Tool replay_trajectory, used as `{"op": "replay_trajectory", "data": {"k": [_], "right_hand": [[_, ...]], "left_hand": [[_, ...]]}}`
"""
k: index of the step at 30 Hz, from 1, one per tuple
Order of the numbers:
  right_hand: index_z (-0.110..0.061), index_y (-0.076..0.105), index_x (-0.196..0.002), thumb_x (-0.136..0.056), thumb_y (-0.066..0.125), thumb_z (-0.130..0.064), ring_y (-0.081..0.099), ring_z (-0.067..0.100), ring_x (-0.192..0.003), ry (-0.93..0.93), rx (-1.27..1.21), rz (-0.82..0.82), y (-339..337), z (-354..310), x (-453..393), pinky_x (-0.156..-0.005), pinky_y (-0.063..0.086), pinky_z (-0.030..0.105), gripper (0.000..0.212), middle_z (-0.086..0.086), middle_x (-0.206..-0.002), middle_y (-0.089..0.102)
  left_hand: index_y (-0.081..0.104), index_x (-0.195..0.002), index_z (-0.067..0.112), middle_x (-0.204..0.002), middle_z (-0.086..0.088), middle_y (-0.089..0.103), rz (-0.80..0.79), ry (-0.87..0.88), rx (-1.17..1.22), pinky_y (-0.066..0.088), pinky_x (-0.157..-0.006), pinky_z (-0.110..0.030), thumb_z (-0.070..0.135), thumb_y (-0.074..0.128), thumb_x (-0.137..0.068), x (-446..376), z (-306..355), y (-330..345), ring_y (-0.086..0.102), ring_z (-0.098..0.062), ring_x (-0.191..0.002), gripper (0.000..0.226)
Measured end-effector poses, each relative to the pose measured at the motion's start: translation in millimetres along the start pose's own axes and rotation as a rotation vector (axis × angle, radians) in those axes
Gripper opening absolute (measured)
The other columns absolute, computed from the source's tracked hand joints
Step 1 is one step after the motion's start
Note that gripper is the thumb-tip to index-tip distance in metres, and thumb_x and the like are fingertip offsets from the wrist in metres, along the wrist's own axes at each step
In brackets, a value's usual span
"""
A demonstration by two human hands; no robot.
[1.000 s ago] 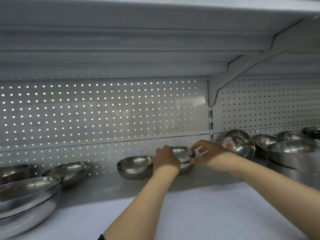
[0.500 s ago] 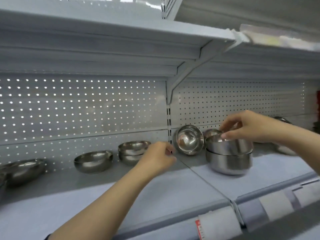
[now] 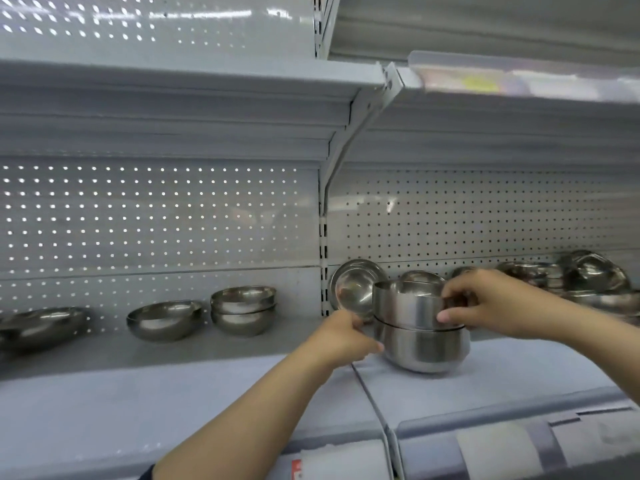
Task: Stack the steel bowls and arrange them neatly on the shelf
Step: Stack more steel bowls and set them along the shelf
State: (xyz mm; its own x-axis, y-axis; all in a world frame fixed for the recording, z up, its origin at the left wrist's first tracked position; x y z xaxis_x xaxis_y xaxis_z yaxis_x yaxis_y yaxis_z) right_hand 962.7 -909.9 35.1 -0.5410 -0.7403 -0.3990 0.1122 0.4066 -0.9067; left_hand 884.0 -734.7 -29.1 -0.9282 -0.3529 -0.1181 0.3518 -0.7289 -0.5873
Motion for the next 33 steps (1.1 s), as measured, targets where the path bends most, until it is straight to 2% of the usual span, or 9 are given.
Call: {"op": "replay_trajectory", "data": {"k": [4,7,10,13,19,23,26,30,33], "right_hand": [[-0.028,0.06,-0.067,-0.082,0.068,-0.039,0.051,0.007,-0.062,-0.024,-0.024,-0.03,3.2,1.8,2.6,-0.06,0.04,0.023,0.02,-0.007,-0.069,0.06],[-0.032,0.062,-0.086,-0.077,0.071,-0.043,0.055,-0.003,-0.067,-0.039,-0.086,0.012,3.5,5.9,3.0,-0.059,0.043,0.015,0.016,-0.013,-0.085,0.064],[-0.038,0.049,-0.116,-0.061,0.078,-0.055,0.051,-0.006,-0.074,0.062,-0.216,0.085,6.6,28.7,7.1,-0.064,0.041,0.013,0.064,-0.016,-0.113,0.053],[-0.042,0.048,-0.118,-0.037,0.079,-0.068,0.059,0.002,-0.098,0.148,-0.41,-0.011,23.5,46.5,12.4,-0.087,0.051,0.029,0.09,-0.016,-0.119,0.054],[-0.041,0.054,-0.111,-0.028,0.084,-0.06,0.059,0.006,-0.106,0.164,-0.593,-0.018,37.3,46.0,6.6,-0.098,0.046,0.034,0.09,-0.013,-0.111,0.063],[-0.037,0.053,-0.114,-0.04,0.089,-0.046,0.059,0.006,-0.101,0.145,-0.6,0.017,41.4,18.9,-7.6,-0.09,0.05,0.031,0.084,-0.012,-0.109,0.061],[-0.037,0.053,-0.11,-0.052,0.089,-0.035,0.059,0.004,-0.096,0.075,-0.613,0.035,42.5,-26.1,-25.3,-0.078,0.049,0.022,0.068,-0.013,-0.106,0.062],[-0.04,0.049,-0.11,-0.053,0.088,-0.042,0.058,0.003,-0.097,-0.035,-0.596,0.032,53.6,-106.1,-57.0,-0.082,0.048,0.022,0.068,-0.017,-0.108,0.058],[-0.037,0.049,-0.114,-0.057,0.085,-0.045,0.056,0.001,-0.094,-0.12,-0.594,-0.011,70.0,-172.1,-79.8,-0.073,0.045,0.015,0.068,-0.02,-0.104,0.055]], "left_hand": [[0.06,-0.106,0.018,-0.098,-0.003,0.058,-0.006,0.021,0.029,0.053,-0.091,-0.034,0.013,0.069,-0.082,-4.2,2.6,6.9,0.059,-0.017,-0.089,0.026],[0.06,-0.117,0.006,-0.089,-0.001,0.057,-0.034,0.035,0.077,0.054,-0.071,-0.019,0.003,0.066,-0.082,-3.1,5.6,11.1,0.057,-0.012,-0.078,0.035],[0.057,-0.121,0.005,-0.086,0.005,0.055,-0.022,0.027,0.073,0.054,-0.072,-0.018,-0.001,0.065,-0.082,-3.1,9.3,12.5,0.058,-0.014,-0.082,0.041],[0.055,-0.124,0.003,-0.097,0.001,0.057,-0.019,0.011,-0.002,0.054,-0.087,-0.027,-0.003,0.068,-0.078,-6.4,12.1,13.0,0.059,-0.018,-0.096,0.048],[0.057,-0.119,0.004,-0.117,-0.01,0.061,0.054,-0.009,-0.129,0.052,-0.096,-0.038,0.001,0.07,-0.073,-14.4,7.4,12.9,0.059,-0.024,-0.107,0.048],[0.057,-0.117,0.009,-0.117,-0.008,0.062,0.184,-0.011,-0.193,0.05,-0.096,-0.035,0.005,0.07,-0.074,-9.2,-9.2,-9.8,0.059,-0.024,-0.109,0.046],[0.062,-0.11,0.009,-0.11,-0.006,0.067,0.301,0.003,-0.202,0.051,-0.093,-0.034,0.002,0.068,-0.073,10.6,-27.8,-52.8,0.061,-0.023,-0.106,0.039],[0.064,-0.107,0.015,-0.104,-0.002,0.07,0.453,-0.037,-0.224,0.053,-0.091,-0.038,0.008,0.072,-0.068,47.8,-69.6,-125.1,0.064,-0.022,-0.1,0.04],[0.065,-0.094,0.017,-0.093,0.0,0.072,0.563,-0.06,-0.257,0.056,-0.085,-0.039,0.006,0.068,-0.071,80.6,-103.6,-180.2,0.066,-0.021,-0.094,0.026]]}}
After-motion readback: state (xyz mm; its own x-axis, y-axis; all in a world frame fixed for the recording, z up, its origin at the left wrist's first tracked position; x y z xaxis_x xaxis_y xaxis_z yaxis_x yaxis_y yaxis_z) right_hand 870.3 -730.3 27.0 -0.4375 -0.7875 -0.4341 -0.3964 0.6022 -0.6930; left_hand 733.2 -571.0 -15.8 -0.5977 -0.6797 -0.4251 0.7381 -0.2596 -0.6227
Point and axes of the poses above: each hand's wrist, its own x-axis away from the middle knuckle, its own y-axis out of the palm, z = x × y, the point moved 5 cm from there along -x, towards the middle knuckle
